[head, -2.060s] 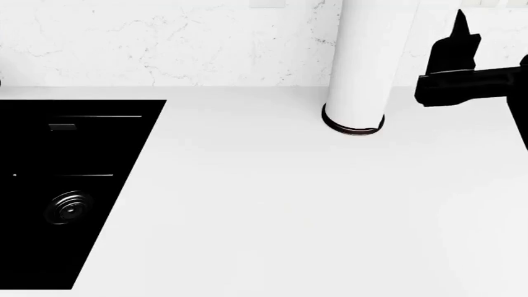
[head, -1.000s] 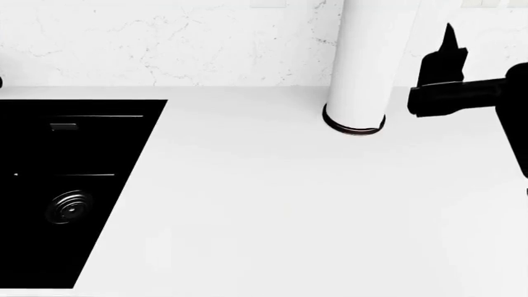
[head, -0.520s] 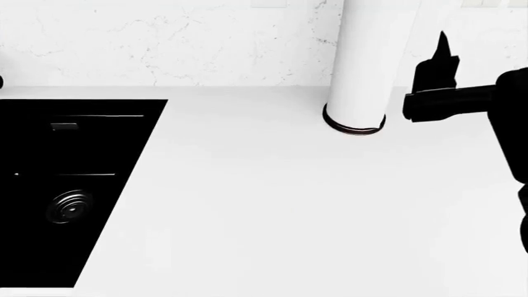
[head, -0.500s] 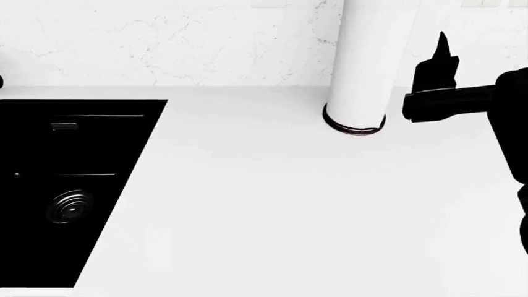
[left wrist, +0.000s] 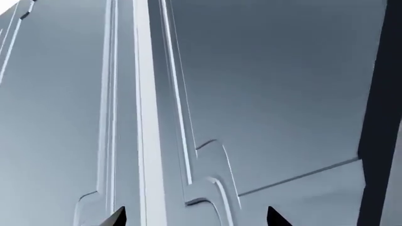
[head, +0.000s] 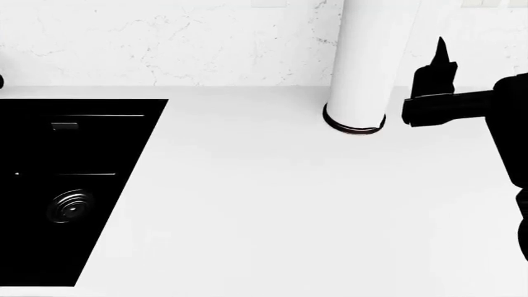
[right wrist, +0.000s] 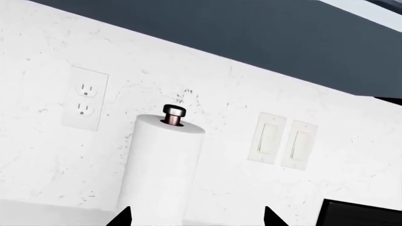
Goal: Pick and place the shaker into the drawer. Then close the cabinet.
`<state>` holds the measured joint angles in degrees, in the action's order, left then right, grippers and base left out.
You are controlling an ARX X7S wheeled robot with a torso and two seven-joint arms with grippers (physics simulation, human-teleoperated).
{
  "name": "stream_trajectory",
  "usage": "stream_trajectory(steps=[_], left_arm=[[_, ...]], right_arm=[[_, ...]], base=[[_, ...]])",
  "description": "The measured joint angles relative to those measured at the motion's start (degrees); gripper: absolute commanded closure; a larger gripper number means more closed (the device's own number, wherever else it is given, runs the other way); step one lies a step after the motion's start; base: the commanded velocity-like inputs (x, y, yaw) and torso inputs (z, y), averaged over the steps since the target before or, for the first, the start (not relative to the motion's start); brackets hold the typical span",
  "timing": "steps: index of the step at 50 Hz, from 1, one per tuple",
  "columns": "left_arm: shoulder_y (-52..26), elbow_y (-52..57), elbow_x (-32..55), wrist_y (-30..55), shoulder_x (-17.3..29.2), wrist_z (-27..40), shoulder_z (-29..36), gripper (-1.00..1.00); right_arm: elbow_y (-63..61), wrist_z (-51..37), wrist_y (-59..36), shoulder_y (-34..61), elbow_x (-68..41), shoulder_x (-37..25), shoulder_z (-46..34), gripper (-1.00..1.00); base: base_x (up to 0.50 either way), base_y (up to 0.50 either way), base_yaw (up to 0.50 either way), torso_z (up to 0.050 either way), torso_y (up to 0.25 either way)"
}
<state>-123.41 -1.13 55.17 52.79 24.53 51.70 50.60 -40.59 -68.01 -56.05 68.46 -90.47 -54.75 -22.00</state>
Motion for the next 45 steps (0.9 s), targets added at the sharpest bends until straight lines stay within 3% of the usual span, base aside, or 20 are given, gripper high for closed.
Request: stream_trajectory(steps=[22,45], left_arm=[[-1.3,-11.1,-13.44,-3.24,-7.75,-0.92,11.43,-1.0],[-1.74,-22.02,-21.67,-9.17,-13.21,-2.21,20.29,-1.0]], right_arm=[[-0.97,0.26,0.59,-1.42,0.53,-1.17,0.19,-1.0],[-3.11,-2.03,0.53,-1.83,-1.34,-2.62,0.17,-1.0]], base=[[0.0,0.0,0.0,0.001,-0.005],[0.0,0.0,0.0,0.002,-0.003]])
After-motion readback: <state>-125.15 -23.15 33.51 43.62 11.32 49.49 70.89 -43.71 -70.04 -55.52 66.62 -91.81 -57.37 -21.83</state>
